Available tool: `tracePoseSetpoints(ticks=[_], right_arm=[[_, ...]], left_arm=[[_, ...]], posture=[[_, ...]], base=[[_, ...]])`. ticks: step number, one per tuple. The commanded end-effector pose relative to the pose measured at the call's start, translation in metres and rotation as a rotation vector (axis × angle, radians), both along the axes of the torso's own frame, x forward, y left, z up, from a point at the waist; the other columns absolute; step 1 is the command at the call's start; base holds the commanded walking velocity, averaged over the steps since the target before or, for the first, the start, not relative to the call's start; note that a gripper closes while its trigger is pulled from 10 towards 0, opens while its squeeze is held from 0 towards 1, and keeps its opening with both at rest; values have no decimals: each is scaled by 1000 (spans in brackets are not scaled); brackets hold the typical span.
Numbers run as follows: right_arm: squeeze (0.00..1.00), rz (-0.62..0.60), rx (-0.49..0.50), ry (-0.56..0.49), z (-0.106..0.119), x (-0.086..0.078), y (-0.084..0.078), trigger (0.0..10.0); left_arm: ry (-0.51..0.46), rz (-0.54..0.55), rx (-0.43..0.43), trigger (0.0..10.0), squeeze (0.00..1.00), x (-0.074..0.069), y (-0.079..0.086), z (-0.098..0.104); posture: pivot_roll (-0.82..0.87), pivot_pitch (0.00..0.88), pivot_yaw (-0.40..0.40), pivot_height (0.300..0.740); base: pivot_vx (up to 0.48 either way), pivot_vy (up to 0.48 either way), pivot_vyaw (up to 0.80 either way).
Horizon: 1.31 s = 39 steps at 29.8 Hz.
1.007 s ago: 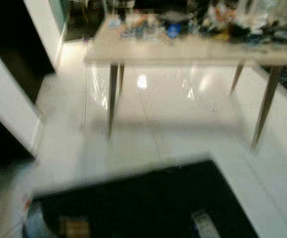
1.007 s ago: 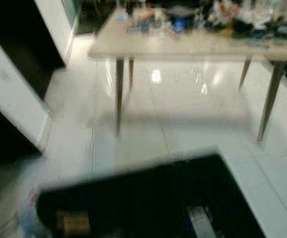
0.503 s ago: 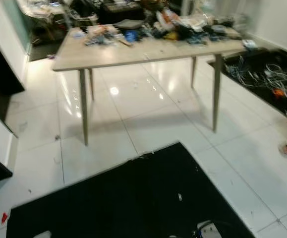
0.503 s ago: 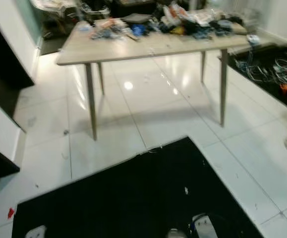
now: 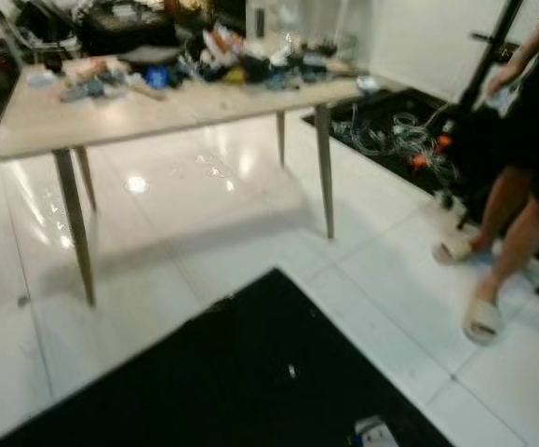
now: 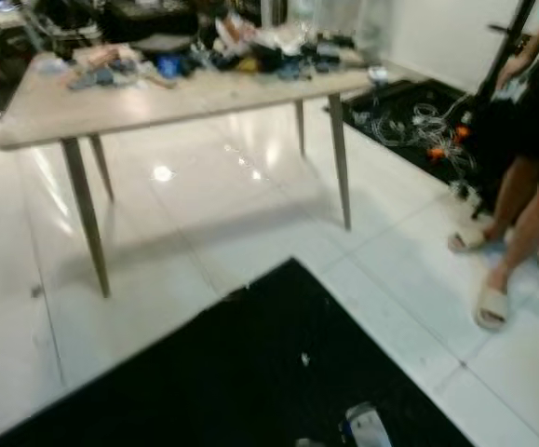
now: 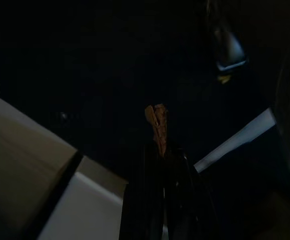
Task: Picking trash to rubbish bin
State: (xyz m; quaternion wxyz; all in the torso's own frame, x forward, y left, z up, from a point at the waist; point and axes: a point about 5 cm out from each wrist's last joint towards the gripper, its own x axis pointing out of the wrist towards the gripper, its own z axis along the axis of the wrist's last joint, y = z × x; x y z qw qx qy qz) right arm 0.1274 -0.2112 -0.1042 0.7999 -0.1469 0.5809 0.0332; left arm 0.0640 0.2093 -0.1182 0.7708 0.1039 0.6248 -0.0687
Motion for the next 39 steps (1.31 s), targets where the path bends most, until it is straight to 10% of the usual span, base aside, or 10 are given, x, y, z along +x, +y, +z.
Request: tracePoseSetpoints(ticks=[1, 39], right_arm=[[0, 20, 20, 4, -1, 0, 8, 10000], [0, 170, -24, -6, 3, 14, 12, 10000]], left_arm=[[7, -19, 13, 10000, 0, 1, 1, 0], [22, -46, 49, 10000, 0, 10, 1, 1]], posture=[[19, 41, 84, 740], [16, 16, 73, 740]], base=[[0, 0, -800], [0, 0, -800]])
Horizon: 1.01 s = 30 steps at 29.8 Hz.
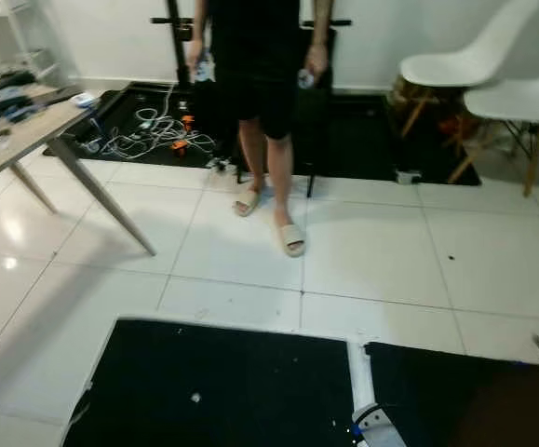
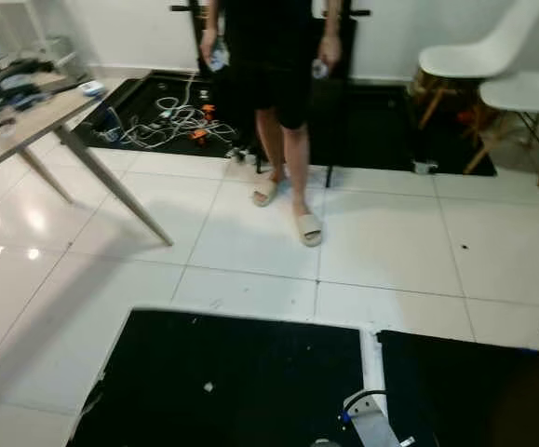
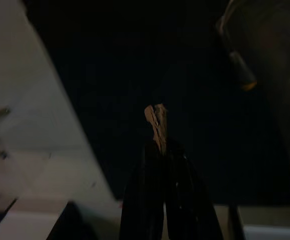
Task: Picking trash to rubbish bin
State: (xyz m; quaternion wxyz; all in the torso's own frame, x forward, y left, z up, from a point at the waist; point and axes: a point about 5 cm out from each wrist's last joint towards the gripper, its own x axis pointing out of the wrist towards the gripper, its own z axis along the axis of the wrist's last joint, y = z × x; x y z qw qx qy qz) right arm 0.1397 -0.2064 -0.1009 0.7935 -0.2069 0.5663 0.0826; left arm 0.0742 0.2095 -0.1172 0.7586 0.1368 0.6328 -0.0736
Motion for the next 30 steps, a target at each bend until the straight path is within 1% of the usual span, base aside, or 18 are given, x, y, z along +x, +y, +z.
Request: tracePoseSetpoints(ticks=[1, 15, 24, 30], right_arm=[[0, 17, 16, 1, -1, 2, 7, 10000], [0, 39, 15, -1, 0, 4, 10, 10000], [0, 44, 26, -5, -1, 5, 16, 10000], [0, 47, 23, 2, -1, 2, 14, 10000]], left_arm=[[-2, 2, 1, 10000, 0, 0, 1, 0], [1, 6, 7, 10000, 0, 0, 1, 0], [-7, 7, 17, 10000, 0, 5, 4, 2], [-7, 15, 19, 10000, 0, 5, 4, 1]], posture=[[16, 16, 73, 740], [15, 19, 84, 740], [24, 11, 95, 740], [27, 14, 92, 740]], base=[[0, 0, -800], [0, 0, -800], [0, 0, -800], [0, 0, -800]])
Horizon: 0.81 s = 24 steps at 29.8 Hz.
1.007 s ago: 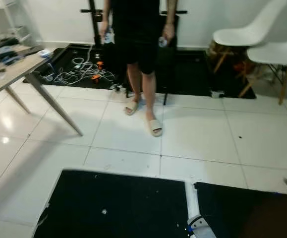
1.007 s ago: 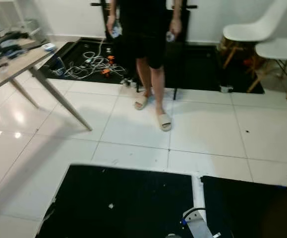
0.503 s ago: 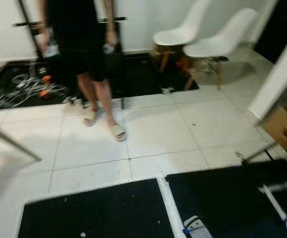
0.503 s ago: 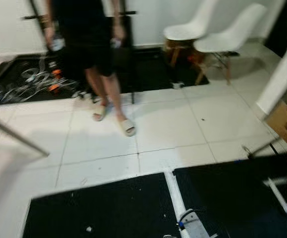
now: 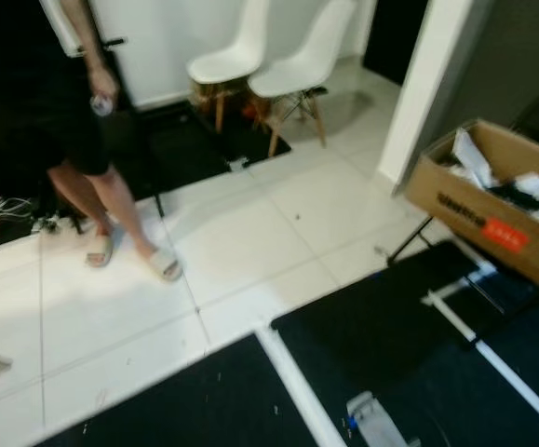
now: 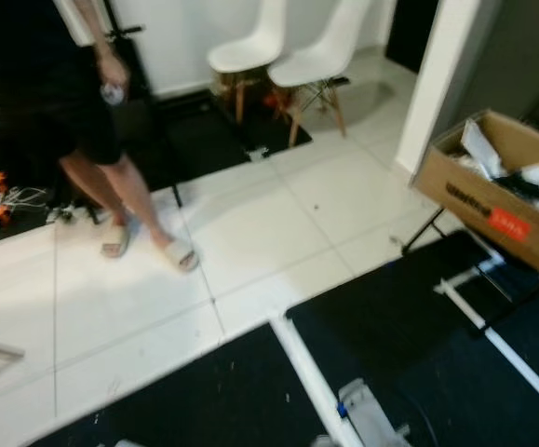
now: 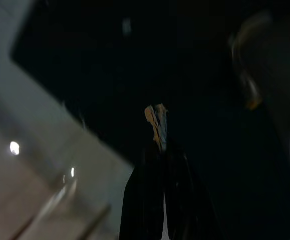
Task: Picking trash to rubbish bin
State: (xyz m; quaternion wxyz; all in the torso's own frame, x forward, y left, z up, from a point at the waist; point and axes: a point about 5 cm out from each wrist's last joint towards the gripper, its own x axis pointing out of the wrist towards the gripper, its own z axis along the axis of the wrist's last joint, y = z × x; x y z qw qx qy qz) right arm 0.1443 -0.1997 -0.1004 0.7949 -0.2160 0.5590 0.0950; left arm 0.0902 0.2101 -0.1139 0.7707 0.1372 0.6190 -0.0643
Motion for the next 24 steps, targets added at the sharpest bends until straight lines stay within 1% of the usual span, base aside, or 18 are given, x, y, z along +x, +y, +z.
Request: tracePoseSetpoints(ticks=[1, 7, 10, 13, 17, 19, 24], right_arm=[[0, 14, 21, 11, -2, -3, 7, 10000], [0, 20, 15, 23, -3, -6, 4, 10000], [0, 25, 12, 25, -3, -6, 3, 10000], [0, 28, 12, 25, -3, -6, 4, 10000], [0, 31, 14, 22, -2, -5, 5, 10000], [0, 37, 15, 21, -3, -5, 6, 10000], [0, 48, 13, 24, -3, -6, 7, 10000]], left_arm=[[32, 4, 11, 10000, 0, -11, 4, -2], [28, 40, 16, 10000, 0, -13, 4, -2], [11, 106, 15, 10000, 0, -12, 5, -2], [-6, 146, 12, 10000, 0, -9, 6, -1], [-14, 152, 16, 10000, 0, -8, 7, -1], [10, 146, 28, 10000, 0, -26, 16, -2], [15, 134, 29, 10000, 0, -30, 17, -2]], posture=[[27, 14, 92, 740], [28, 15, 90, 740], [28, 15, 90, 740], [36, 20, 82, 740], [35, 21, 81, 740], [34, 21, 83, 740], [34, 20, 83, 740]], base=[[0, 0, -800], [0, 0, -800], [0, 0, -800], [0, 0, -800], [0, 0, -800], [0, 0, -800], [0, 0, -800]])
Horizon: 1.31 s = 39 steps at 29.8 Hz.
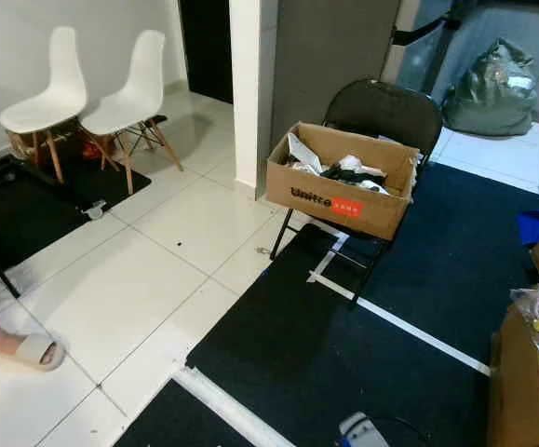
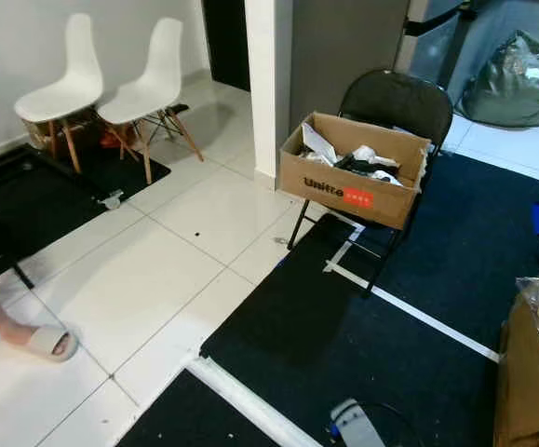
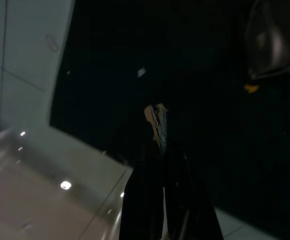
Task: Picking trash to rubbish bin
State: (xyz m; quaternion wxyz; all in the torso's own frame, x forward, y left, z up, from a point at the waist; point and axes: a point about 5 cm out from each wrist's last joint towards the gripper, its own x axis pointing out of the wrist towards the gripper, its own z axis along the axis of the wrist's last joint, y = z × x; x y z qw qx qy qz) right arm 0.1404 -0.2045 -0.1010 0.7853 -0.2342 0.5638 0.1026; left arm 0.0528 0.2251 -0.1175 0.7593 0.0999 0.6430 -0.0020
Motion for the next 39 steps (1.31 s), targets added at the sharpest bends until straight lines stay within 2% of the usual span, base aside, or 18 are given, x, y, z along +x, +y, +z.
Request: tracePoseSetpoints(ticks=[1, 13, 17, 29, 30, 34, 35, 38, 39], right_arm=[[0, 17, 38, 7, -2, -2, 12, 10000], [0, 29, 23, 9, 0, -1, 1, 10000], [0, 41, 30, 11, -2, -4, 9, 10000], [0, 30, 51, -2, -3, -2, 17, 10000], [0, 34, 50, -6, -3, -2, 17, 10000], [0, 41, 49, -8, -2, -1, 17, 10000], [0, 42, 49, -10, -2, 0, 16, 10000], [0, 46, 47, -12, -1, 2, 14, 10000], [0, 48, 46, -14, -1, 3, 13, 10000]], left_arm=[[-24, -12, 5, 10000, 0, 7, 2, 2], [-47, 28, 7, 10000, 0, 9, 6, 3], [-64, 44, 10, 10000, 0, 13, 8, 4], [-124, 112, 41, 10000, 0, 24, 17, 8], [-175, 165, 52, 10000, 0, 32, 23, 11], [-219, 199, 69, 10000, 0, 40, 30, 15], [-311, 266, 103, 10000, 0, 59, 44, 25], [-440, 304, 147, 10000, 0, 88, 64, 43], [-499, 308, 164, 10000, 0, 103, 72, 52]], posture=[[34, 20, 83, 740], [33, 9, 82, 740], [37, 6, 81, 740], [44, 11, 85, 740], [45, 12, 85, 740], [45, 13, 85, 740], [53, 14, 81, 740], [59, 15, 80, 740], [60, 15, 79, 740]], base=[[0, 0, -800], [0, 0, -800], [0, 0, -800], [0, 0, -733], [0, 0, 0], [298, 0, 0], [480, 0, 0], [480, 0, 0], [480, 0, 0]])
